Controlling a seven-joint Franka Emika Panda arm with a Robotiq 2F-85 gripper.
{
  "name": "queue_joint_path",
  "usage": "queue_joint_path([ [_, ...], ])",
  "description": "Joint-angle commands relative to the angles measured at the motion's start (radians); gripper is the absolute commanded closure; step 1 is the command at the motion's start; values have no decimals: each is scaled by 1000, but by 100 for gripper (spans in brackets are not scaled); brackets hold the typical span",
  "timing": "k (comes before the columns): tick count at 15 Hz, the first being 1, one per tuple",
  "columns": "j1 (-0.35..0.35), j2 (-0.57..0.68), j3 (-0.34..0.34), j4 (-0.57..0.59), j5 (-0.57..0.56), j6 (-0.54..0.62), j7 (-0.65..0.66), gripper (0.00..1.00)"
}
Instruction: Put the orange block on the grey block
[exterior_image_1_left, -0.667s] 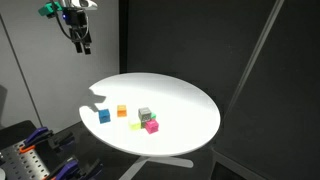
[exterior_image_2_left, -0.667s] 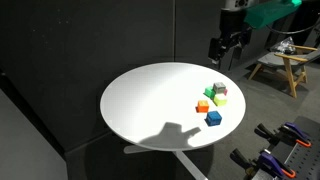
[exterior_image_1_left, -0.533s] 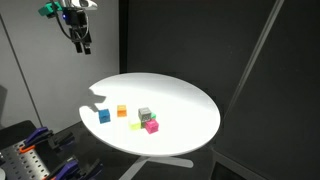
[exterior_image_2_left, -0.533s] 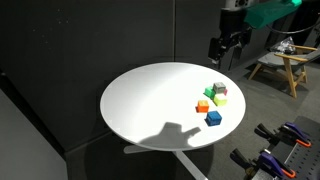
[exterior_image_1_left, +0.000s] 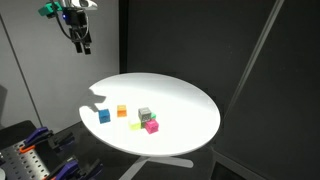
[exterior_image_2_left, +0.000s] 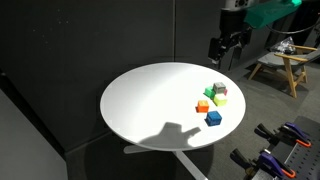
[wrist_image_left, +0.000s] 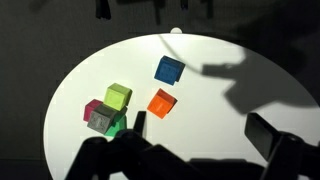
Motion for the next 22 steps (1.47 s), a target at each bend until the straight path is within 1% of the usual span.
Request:
queue_joint_path([
  [1,28,3,-26,2,-10,-3,8,0],
  [7,28,3,-26,2,-10,-3,8,0],
  [14,34,115,-45,51,2,82,21,0],
  [18,32,178,-86,67,39,132,27,0],
  [22,24,226,-134,72,94,190,71,0],
])
